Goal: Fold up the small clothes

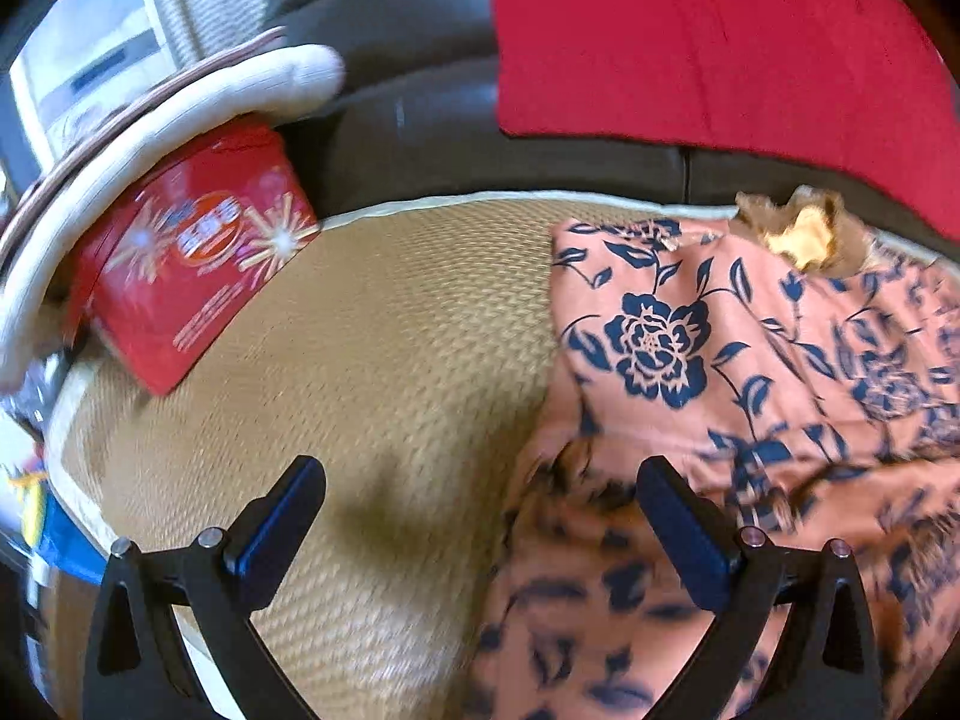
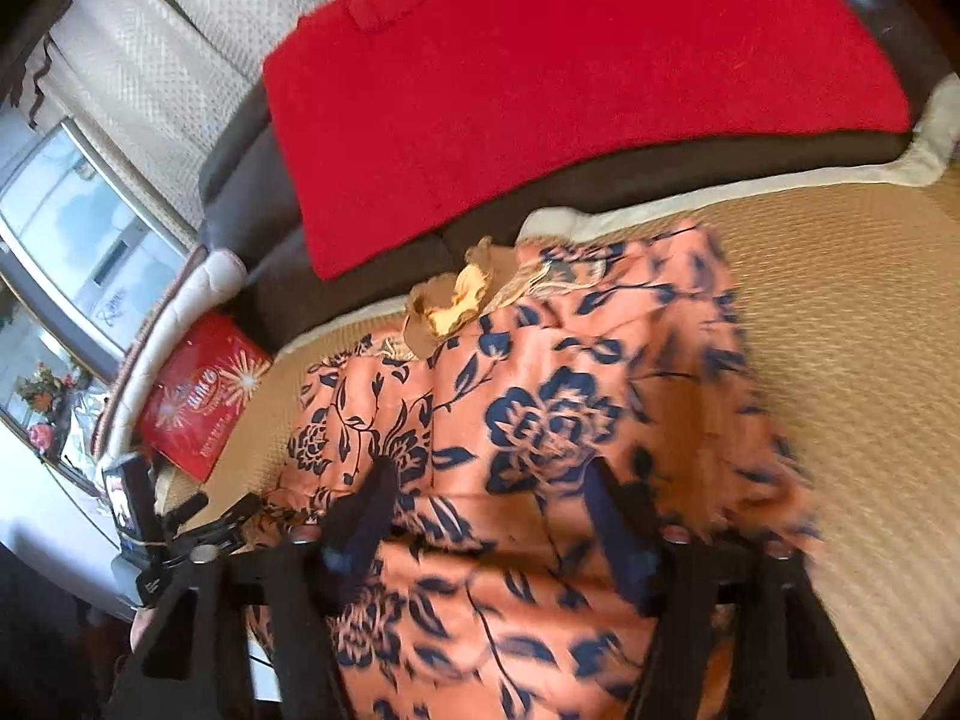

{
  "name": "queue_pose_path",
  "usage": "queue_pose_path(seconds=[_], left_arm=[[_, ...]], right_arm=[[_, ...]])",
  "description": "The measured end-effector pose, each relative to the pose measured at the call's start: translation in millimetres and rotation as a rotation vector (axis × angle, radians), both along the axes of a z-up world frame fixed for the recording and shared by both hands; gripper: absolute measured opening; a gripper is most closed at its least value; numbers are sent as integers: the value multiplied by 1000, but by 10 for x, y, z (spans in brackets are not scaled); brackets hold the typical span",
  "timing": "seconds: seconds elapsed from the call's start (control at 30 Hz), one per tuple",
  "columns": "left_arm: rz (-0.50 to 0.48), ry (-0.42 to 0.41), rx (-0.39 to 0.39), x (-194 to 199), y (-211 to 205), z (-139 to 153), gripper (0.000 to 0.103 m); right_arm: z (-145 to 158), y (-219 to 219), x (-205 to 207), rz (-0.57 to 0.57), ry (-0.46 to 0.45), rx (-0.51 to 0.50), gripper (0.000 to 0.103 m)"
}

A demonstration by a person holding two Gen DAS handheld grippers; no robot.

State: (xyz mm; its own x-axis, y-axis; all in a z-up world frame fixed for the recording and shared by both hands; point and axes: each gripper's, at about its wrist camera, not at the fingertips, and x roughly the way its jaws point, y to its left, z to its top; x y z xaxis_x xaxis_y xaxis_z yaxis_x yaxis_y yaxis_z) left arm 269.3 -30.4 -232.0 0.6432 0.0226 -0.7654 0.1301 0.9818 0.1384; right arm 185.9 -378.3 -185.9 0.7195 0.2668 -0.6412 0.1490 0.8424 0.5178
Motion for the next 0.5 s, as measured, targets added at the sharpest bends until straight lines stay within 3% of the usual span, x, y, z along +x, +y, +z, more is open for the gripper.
queue_pose_path(seconds=[0.1,0.23,0.37,0.5], left_arm=[[19,-15,-60,-385,263,29,103],[32,44,-144,-886,576,-158,103],[58,133,-195,-1287,768,-403,103],[70,238,-238,-1449,817,-656,103]], right_arm=[[23,-141,-417,-52,-2,28,70],[-129,-195,-1026,-90,39,43,71],[-372,-129,-1549,-109,126,56,71],[-685,1,-1889,-83,256,76,71]])
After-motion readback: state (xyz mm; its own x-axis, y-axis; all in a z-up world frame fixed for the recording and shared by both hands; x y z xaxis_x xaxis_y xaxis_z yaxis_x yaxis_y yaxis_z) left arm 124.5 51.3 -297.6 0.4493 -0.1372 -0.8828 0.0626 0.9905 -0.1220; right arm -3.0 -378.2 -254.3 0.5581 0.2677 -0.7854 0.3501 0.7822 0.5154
